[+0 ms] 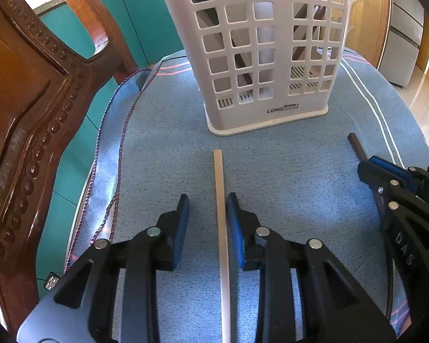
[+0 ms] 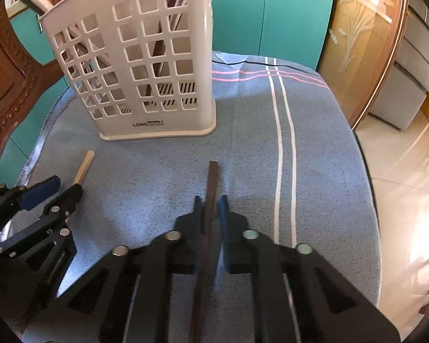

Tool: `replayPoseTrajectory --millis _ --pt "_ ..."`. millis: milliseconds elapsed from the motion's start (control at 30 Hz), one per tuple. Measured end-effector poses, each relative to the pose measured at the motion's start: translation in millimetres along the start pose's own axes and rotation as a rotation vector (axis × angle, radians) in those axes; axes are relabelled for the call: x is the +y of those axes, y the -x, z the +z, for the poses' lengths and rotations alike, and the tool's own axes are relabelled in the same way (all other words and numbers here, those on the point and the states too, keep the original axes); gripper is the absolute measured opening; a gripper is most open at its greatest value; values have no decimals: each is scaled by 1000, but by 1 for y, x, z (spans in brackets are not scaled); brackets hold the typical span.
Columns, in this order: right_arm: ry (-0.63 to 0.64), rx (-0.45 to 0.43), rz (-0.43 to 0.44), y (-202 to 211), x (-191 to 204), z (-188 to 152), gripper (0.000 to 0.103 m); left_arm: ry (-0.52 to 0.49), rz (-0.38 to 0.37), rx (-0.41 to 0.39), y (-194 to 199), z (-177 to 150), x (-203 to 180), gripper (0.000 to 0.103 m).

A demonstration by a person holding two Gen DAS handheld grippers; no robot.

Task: Organize utensils
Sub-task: 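Close the left tool on the light wooden chopstick while the right tool closes on the dark brown one, then lift both held chopsticks and carry them above the white basket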

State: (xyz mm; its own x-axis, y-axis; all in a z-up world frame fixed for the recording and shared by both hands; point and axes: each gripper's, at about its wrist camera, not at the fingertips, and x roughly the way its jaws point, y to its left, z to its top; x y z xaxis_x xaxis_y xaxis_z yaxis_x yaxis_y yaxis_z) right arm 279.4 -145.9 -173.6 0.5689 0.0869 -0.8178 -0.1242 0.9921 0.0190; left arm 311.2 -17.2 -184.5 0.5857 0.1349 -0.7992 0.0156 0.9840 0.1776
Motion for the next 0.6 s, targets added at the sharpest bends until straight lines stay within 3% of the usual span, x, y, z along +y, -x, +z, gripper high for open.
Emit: replayPoseTrajectory --millis 133,233,433,600 --pt "-9 -3 10 1 -3 1 8 3 -36 11 0 1 -1 13" --pt "-11 -6 17 1 -6 1 8 -7 -40 10 -1 0 -5 8" --pt "17 18 6 2 -2 -1 10 6 -61 25 0 -2 -2 8" --pt "32 60 5 5 2 -4 14 -4 -42 30 1 -4 2 16"
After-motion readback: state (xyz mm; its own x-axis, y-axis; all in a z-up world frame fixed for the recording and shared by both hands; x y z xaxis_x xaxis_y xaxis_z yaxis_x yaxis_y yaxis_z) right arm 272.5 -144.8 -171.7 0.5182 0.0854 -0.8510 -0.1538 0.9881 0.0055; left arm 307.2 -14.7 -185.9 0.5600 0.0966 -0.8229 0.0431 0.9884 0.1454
